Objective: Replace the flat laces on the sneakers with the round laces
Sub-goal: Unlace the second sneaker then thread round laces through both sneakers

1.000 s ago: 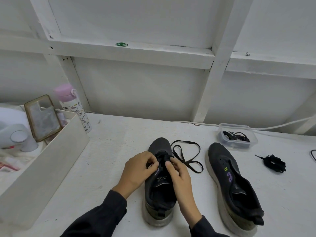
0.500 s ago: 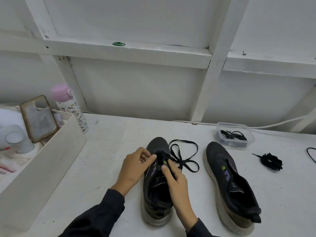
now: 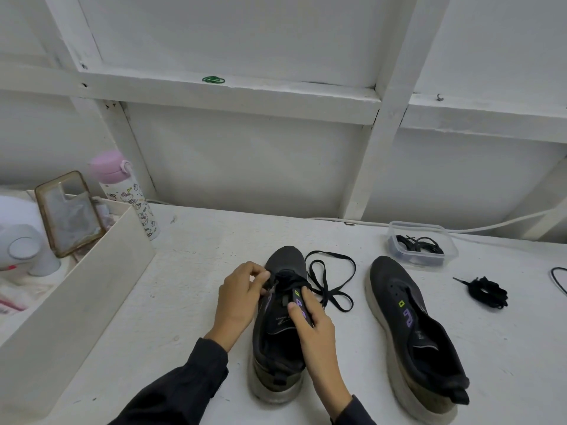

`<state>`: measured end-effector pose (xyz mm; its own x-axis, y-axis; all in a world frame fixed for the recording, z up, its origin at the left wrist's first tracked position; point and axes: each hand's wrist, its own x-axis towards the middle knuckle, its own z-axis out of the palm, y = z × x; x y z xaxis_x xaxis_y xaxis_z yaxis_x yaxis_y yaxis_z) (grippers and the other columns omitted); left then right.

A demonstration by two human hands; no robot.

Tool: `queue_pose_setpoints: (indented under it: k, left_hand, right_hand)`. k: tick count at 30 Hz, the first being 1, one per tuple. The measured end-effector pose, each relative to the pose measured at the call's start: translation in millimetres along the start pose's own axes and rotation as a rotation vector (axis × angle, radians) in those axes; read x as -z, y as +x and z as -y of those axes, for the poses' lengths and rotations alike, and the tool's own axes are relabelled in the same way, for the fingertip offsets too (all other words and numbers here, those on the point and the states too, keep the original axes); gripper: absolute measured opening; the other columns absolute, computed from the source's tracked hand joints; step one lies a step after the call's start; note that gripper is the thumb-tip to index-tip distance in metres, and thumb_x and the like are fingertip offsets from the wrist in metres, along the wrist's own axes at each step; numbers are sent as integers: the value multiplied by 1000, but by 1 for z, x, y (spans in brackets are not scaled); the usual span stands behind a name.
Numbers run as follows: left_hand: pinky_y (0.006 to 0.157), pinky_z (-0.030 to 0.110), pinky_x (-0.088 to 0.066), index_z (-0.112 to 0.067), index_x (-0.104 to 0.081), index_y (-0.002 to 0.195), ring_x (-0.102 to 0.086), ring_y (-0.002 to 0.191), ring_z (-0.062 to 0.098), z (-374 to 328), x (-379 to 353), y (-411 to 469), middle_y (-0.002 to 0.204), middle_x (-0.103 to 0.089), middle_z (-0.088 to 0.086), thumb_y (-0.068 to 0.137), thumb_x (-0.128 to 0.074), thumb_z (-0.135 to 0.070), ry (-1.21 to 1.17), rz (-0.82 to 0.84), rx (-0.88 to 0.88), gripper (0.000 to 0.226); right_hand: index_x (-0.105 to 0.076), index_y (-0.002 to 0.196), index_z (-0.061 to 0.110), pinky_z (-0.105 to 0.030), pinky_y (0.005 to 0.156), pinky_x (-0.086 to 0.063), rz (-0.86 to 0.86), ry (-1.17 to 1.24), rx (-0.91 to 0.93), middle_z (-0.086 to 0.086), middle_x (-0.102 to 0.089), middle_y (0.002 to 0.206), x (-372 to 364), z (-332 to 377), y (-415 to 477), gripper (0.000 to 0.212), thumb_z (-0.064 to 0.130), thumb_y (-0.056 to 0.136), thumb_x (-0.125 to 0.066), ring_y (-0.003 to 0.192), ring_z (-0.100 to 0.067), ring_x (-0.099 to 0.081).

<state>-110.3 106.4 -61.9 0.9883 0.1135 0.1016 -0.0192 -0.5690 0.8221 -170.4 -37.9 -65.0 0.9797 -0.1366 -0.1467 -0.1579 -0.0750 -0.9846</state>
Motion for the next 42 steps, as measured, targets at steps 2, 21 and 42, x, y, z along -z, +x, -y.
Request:
queue_pose_setpoints:
  k: [2, 21, 42]
  left_hand:
    - [69, 20, -50, -25, -65, 81, -64, 74, -1, 4, 3, -3, 80, -69, -10, 93, -62, -36, -70, 50, 15, 16]
    - [73, 29, -57, -23, -62, 94, -68, 82, 7, 8, 7, -14, 80, -72, -9, 94, -59, -34, -232, 53, 71, 12]
    - [72, 35, -54, -24, -64, 87, -65, 77, 2, 13, -2, -14, 81, -71, -13, 92, -63, -38, -119, 25, 37, 15]
  right_hand:
    - [-45, 144, 15, -23, 114, -31, -1, 12, 1, 8, -47, 145, 0, -1, 1, 54, 21, 93, -63, 135, -5, -40]
    - [-51, 140, 18, -35, 115, -36, 3, 12, -23, 6, -52, 142, -1, 1, 4, 49, 24, 93, -64, 132, -7, -45]
    - [-51, 141, 20, -37, 114, -38, 4, 25, -24, 7, -53, 141, 0, 1, 3, 64, 40, 83, -68, 132, -9, -46]
